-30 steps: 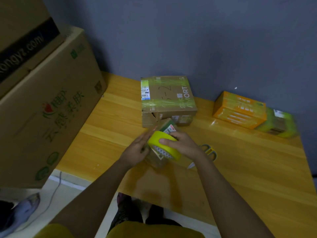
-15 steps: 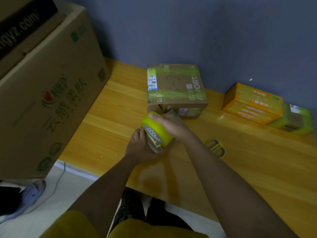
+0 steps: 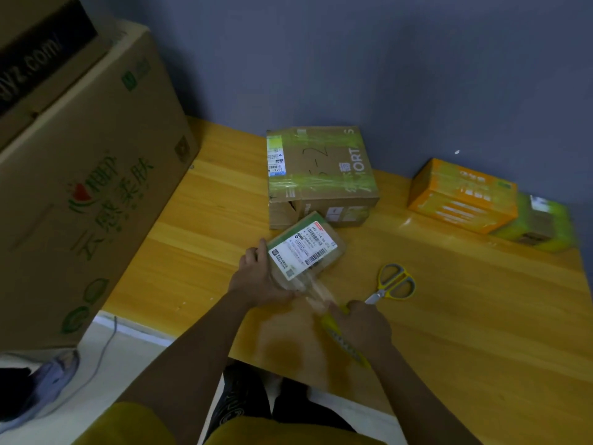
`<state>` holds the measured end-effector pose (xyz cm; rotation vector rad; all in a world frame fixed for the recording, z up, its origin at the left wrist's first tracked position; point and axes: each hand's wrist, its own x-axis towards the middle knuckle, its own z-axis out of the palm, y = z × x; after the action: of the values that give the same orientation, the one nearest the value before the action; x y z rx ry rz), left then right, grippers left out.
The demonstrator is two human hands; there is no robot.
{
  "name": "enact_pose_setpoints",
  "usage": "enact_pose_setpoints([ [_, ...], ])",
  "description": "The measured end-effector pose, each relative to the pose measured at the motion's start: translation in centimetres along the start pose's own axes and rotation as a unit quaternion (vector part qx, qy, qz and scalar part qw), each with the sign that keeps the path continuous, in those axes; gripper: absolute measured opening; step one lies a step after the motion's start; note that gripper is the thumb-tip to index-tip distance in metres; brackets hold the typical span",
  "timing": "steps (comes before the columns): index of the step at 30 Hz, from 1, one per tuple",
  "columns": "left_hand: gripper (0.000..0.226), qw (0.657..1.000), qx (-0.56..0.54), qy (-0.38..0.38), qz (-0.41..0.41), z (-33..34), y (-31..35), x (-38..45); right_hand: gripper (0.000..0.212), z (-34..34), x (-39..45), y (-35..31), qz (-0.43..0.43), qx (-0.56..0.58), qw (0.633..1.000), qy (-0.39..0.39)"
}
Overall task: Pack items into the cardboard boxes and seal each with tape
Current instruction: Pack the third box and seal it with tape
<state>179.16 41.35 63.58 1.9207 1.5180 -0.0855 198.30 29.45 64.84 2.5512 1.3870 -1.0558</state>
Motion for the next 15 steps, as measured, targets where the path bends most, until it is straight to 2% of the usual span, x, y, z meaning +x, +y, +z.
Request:
enact_pose_setpoints([
  [5,0.147,1.000,-0.021,-0.002,-0.005,0.1,0.3,-0.3,0.057,-0.4,0.4,-0.8,0.027,0.016,0.999,-0.022],
  [9,0.148,0.998,-0.059,-0.015,-0.021,0.7,0.9,-0.6,0.053,-1.1,-0.2,-0.7,0.011,-0.048,0.999,-0.017],
  [15,0.143,0.951,-0.274,-0.129,-0.068,0.0,0.0,-0.6,0.064,-4.3,0.3,-2.3,-0.004,-0.041,0.999,-0.005],
])
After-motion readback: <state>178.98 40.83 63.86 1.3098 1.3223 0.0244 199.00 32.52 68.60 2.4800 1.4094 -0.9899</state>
